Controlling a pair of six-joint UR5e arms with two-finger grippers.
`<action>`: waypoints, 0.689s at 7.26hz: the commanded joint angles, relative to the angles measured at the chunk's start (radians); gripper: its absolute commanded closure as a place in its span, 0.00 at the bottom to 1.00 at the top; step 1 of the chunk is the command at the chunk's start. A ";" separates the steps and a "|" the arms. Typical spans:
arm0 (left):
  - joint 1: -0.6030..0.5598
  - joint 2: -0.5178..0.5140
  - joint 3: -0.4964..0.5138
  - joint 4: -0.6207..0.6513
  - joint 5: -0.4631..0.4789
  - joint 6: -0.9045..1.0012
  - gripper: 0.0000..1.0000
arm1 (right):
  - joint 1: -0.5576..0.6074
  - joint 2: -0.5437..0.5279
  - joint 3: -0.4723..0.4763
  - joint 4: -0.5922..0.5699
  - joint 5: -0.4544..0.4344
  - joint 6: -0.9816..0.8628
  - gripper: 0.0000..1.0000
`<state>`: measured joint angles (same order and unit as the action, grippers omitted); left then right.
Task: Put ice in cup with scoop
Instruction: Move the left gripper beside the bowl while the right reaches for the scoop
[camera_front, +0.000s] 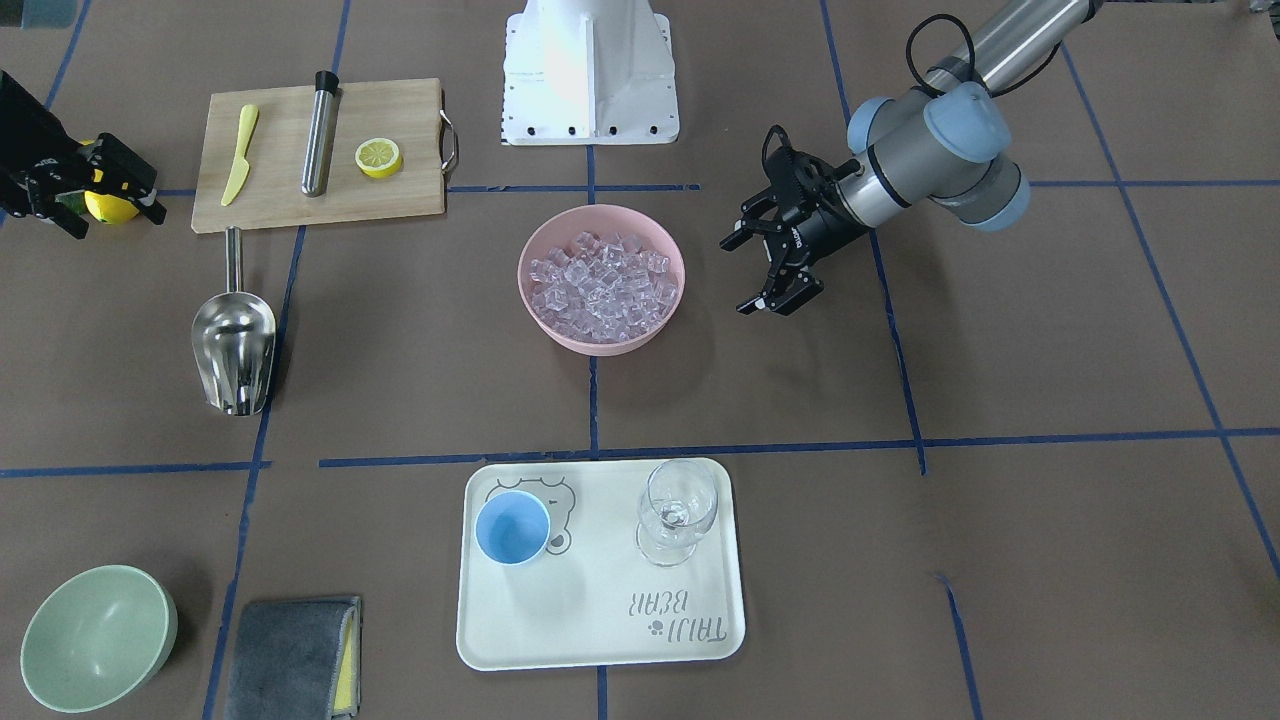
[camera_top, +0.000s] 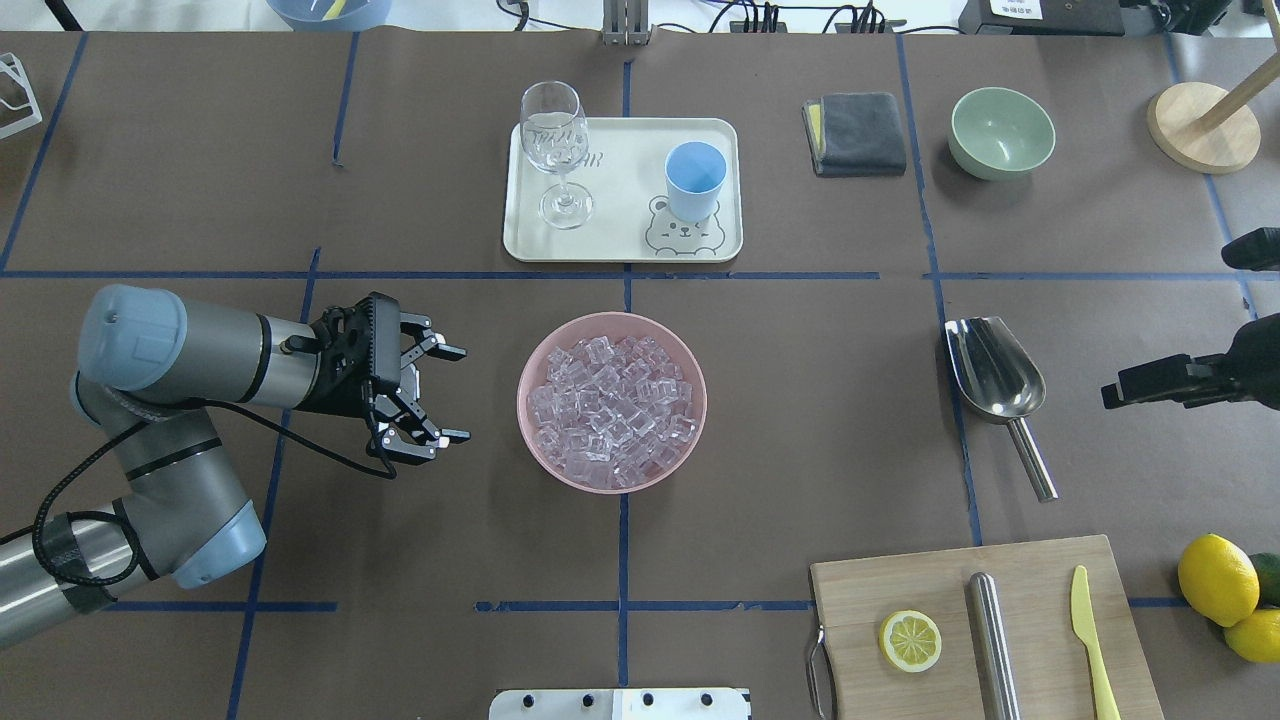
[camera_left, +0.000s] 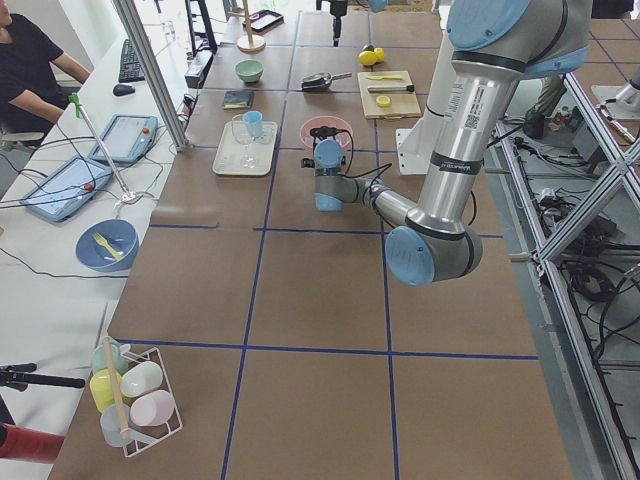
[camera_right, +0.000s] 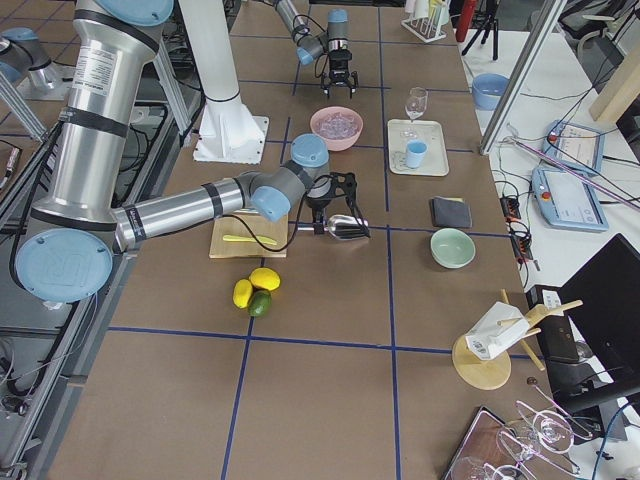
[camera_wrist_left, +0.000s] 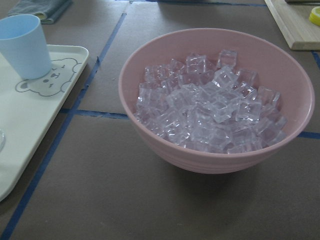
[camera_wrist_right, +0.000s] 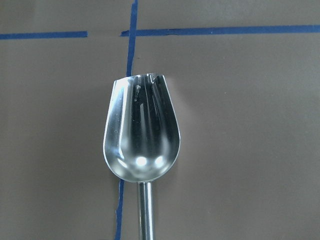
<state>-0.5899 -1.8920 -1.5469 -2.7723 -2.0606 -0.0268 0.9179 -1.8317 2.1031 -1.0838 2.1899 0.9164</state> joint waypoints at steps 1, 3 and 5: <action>0.018 -0.019 0.018 0.026 0.002 -0.001 0.00 | -0.152 -0.008 0.050 0.001 -0.123 0.149 0.00; 0.018 -0.028 0.014 0.062 0.002 -0.002 0.00 | -0.269 -0.031 0.048 0.001 -0.255 0.197 0.00; 0.018 -0.039 0.011 0.063 0.002 -0.004 0.00 | -0.414 0.004 -0.013 0.005 -0.487 0.254 0.00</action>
<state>-0.5724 -1.9256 -1.5343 -2.7137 -2.0588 -0.0294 0.5748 -1.8502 2.1324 -1.0828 1.8152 1.1448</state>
